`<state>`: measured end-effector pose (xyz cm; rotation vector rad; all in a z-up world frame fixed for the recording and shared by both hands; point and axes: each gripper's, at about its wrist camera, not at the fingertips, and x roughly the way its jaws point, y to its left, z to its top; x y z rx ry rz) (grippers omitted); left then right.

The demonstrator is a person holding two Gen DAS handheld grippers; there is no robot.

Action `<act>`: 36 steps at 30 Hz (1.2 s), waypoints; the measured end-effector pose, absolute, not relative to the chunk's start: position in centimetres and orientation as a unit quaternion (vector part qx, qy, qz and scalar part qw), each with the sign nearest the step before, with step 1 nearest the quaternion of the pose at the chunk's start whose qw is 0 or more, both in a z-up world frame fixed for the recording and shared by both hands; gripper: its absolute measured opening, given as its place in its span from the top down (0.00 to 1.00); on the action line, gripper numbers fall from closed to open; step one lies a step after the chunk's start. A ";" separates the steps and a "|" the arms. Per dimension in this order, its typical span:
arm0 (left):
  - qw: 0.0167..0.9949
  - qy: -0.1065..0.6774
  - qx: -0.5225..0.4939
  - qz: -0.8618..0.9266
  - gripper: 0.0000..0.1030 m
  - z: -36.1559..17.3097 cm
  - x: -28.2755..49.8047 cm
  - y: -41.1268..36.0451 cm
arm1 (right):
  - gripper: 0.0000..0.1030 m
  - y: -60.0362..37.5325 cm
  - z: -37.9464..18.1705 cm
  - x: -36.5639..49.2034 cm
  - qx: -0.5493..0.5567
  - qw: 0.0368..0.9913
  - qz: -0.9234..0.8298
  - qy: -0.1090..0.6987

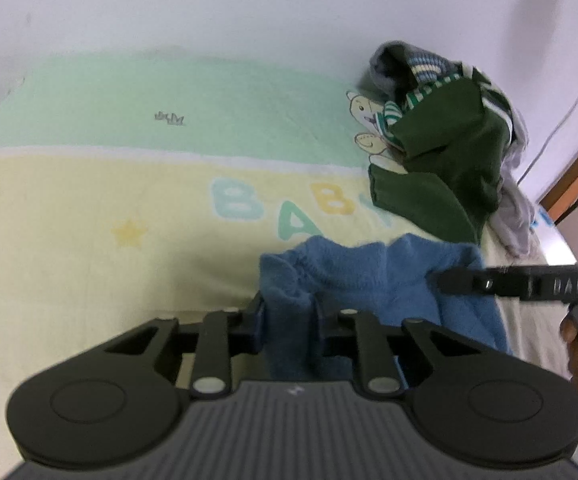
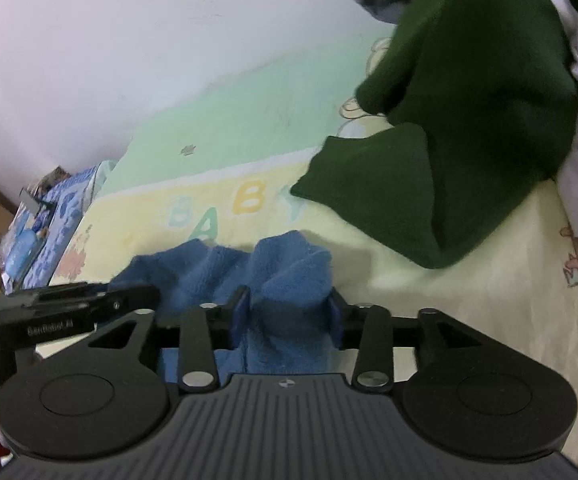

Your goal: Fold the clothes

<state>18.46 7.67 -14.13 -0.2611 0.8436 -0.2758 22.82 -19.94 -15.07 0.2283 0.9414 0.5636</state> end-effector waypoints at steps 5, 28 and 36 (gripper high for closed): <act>0.894 0.407 -0.129 -0.135 0.82 -14.2 18.7 7.5 | 0.53 -18.9 -14.9 22.4 0.066 0.856 0.271 0.435; 0.903 0.401 -0.088 -0.124 0.85 -13.3 18.4 6.2 | 0.82 -19.9 -14.9 23.0 0.108 0.850 0.250 0.450; 0.914 0.374 -0.083 -0.135 0.86 -10.5 16.6 6.4 | 0.83 -21.1 -12.5 21.1 0.128 0.860 0.283 0.406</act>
